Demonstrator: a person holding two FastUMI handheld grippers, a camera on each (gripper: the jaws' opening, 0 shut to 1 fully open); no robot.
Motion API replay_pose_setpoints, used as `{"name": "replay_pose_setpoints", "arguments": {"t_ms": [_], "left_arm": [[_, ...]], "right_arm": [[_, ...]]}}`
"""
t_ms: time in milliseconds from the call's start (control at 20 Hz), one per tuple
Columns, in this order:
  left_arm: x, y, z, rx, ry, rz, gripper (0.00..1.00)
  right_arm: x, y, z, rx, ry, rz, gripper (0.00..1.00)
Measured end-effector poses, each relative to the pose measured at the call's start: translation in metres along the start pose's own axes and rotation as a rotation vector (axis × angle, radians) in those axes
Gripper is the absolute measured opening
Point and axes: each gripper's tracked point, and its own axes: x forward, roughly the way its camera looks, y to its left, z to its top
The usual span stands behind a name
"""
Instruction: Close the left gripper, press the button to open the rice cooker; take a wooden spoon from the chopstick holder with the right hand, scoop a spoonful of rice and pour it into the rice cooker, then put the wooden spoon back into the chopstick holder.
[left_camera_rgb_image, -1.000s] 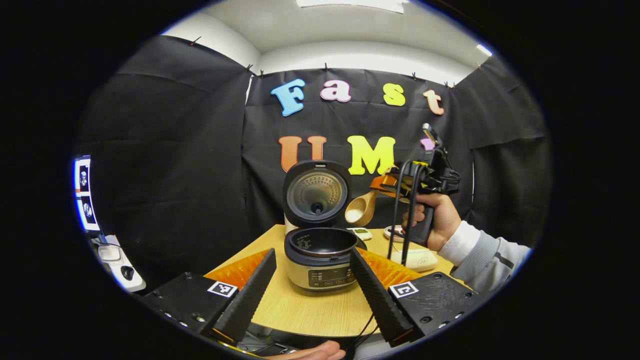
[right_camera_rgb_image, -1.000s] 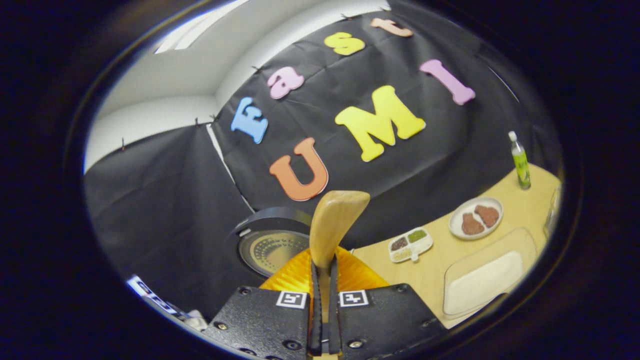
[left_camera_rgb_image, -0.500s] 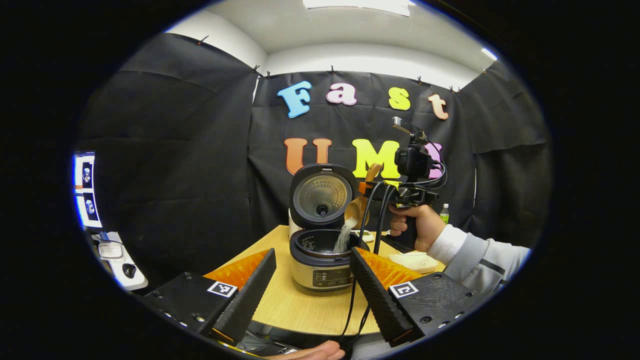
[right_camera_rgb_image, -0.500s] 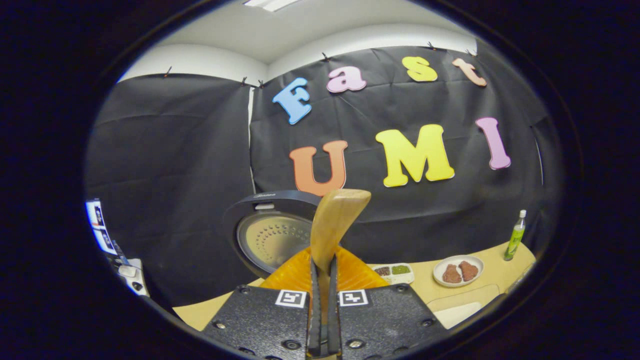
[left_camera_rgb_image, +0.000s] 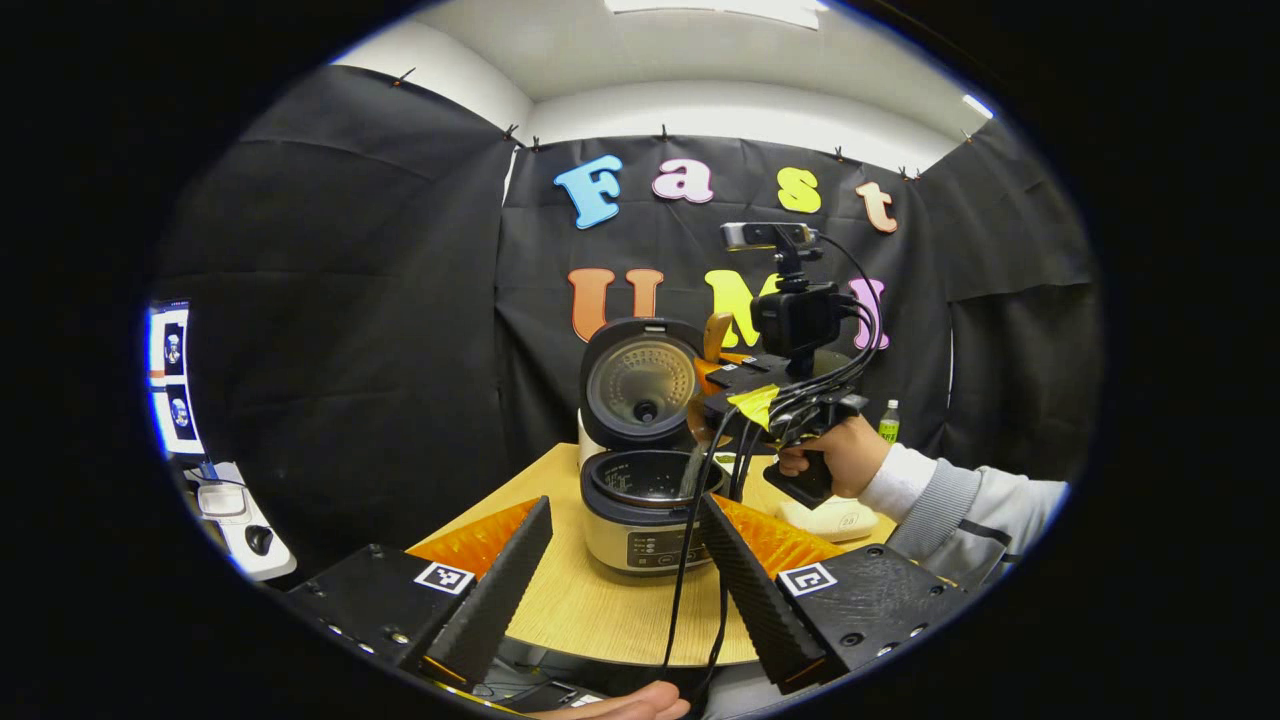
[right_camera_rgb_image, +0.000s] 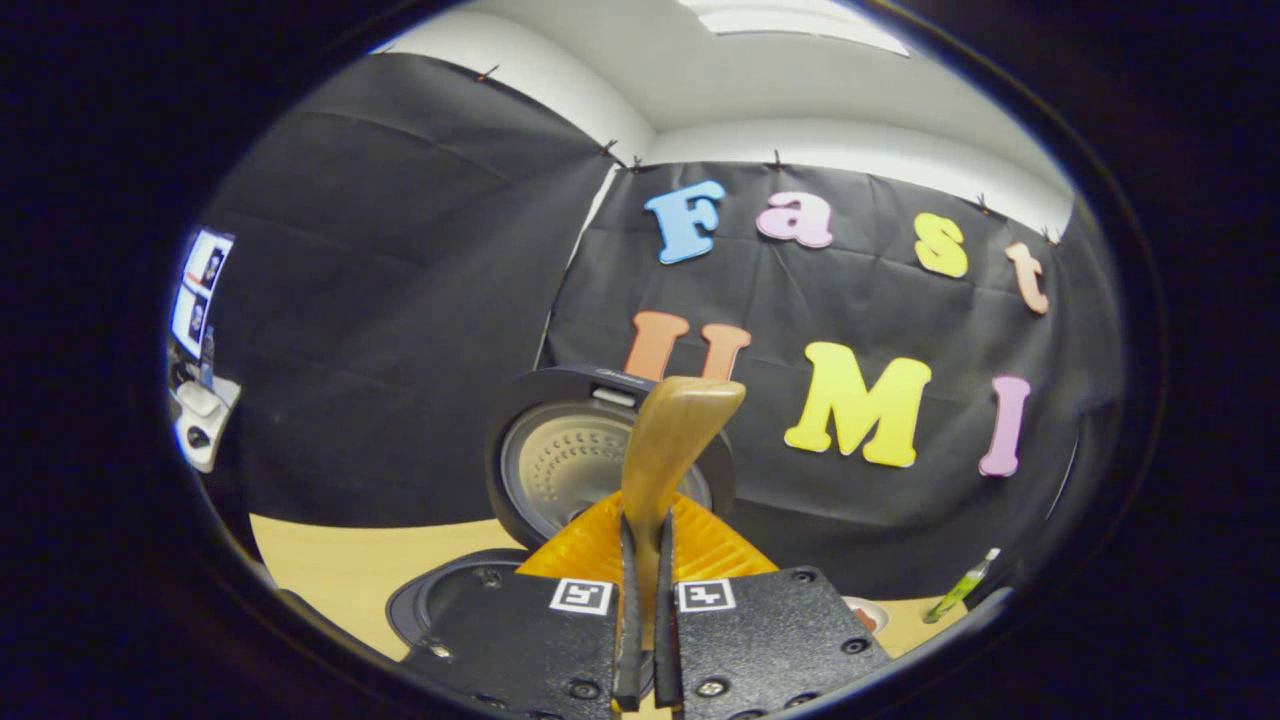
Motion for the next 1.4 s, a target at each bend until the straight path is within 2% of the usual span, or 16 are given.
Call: {"name": "replay_pose_setpoints", "arguments": {"t_ms": [250,450,600,750,1000,1150,1400], "left_arm": [[-0.001,0.002,0.003,-0.019,-0.002,0.012,0.95],[-0.002,0.003,0.001,-0.032,0.005,0.025,0.95],[-0.001,0.001,0.0,-0.029,0.008,0.025,0.95],[-0.001,0.002,-0.002,-0.024,0.021,0.025,0.95],[0.002,-0.004,-0.002,-0.024,0.003,-0.002,0.95],[0.006,-0.018,0.008,-0.032,-0.012,-0.011,0.95],[0.014,-0.029,0.008,-0.005,-0.009,-0.021,0.95]], "right_arm": [[-0.002,0.008,-0.009,-0.082,0.008,0.008,0.11],[-0.01,-0.008,-0.013,-0.048,0.026,0.001,0.1],[-0.022,-0.048,-0.014,0.001,0.039,-0.058,0.11],[-0.032,-0.092,-0.022,0.109,0.058,-0.112,0.11],[-0.057,-0.178,-0.058,0.241,0.116,-0.225,0.11],[-0.074,-0.232,-0.08,0.289,0.137,-0.311,0.1],[-0.099,-0.306,-0.107,0.315,0.199,-0.402,0.11]]}}
